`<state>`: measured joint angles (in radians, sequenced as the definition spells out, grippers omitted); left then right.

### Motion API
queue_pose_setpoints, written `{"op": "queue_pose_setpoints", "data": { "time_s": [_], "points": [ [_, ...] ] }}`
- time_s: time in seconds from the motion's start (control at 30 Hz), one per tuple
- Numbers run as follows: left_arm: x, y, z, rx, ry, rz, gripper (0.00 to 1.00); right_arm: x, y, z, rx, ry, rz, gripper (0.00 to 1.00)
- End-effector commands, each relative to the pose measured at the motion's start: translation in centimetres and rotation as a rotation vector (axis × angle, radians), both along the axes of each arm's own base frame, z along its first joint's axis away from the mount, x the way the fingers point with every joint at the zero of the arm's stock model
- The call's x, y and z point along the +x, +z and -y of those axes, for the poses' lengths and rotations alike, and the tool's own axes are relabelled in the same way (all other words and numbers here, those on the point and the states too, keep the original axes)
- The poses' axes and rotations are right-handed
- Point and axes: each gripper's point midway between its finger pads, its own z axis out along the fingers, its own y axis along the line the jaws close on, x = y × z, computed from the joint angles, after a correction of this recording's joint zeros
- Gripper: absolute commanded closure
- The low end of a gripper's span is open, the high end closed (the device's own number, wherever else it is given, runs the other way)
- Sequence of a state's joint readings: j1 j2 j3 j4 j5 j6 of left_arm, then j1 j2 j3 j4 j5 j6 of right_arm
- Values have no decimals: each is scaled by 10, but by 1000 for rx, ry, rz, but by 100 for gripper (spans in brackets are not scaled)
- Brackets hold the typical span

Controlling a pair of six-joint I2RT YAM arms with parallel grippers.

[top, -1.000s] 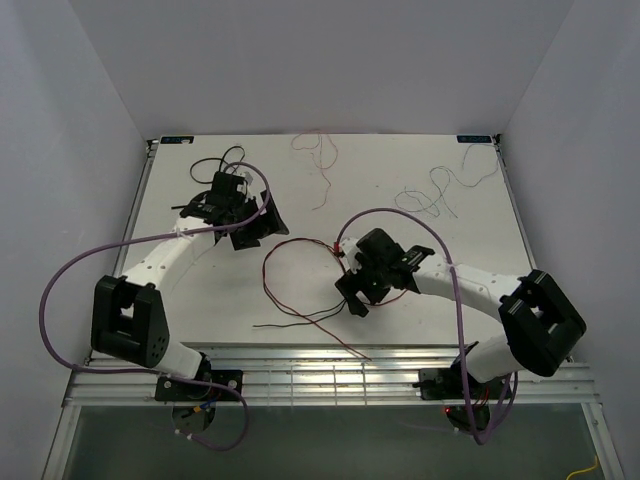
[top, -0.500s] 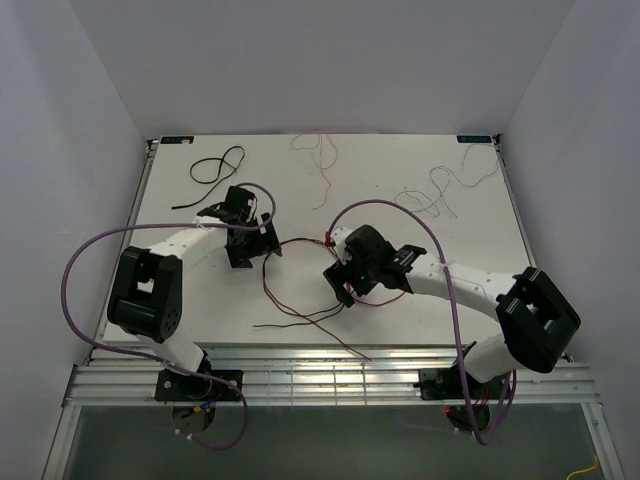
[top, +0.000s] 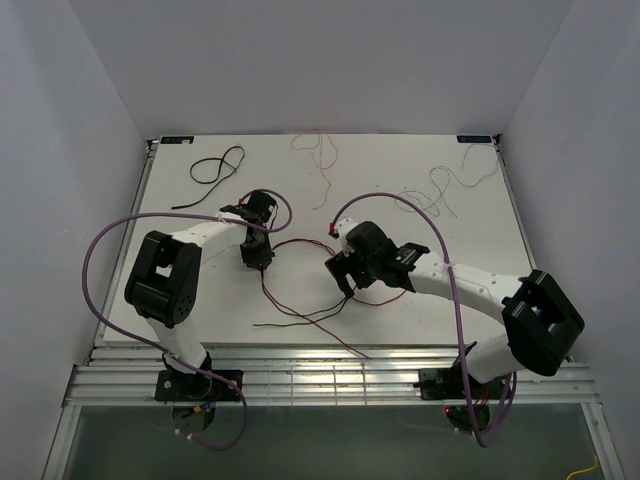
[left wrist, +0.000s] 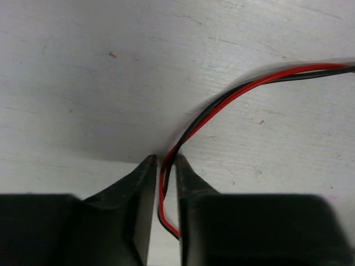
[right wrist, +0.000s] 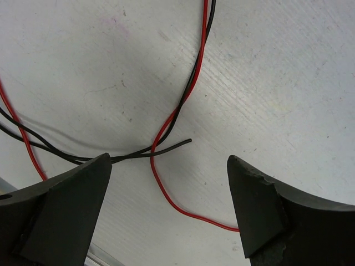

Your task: Untangle the cables

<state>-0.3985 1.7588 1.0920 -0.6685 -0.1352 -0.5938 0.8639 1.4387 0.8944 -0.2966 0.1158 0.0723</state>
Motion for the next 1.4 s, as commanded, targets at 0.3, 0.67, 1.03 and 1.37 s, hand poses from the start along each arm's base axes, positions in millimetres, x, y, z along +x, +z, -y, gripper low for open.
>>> {"op": "queue_pose_setpoints", "data": {
  "time_s": [0.3, 0.67, 1.03, 1.37],
  "points": [
    [11, 41, 12, 48, -16, 109, 100, 18, 53, -10, 148, -12, 150, 10],
    [17, 183, 60, -294, -132, 375, 100, -29, 102, -35, 401, 338, 247, 10],
    [20, 248, 75, -379, -228, 471, 100, -61, 118, -69, 437, 711, 157, 10],
    [16, 240, 69, -341, -242, 451, 100, -18, 67, -51, 150, 600, 175, 10]
  ]
}}
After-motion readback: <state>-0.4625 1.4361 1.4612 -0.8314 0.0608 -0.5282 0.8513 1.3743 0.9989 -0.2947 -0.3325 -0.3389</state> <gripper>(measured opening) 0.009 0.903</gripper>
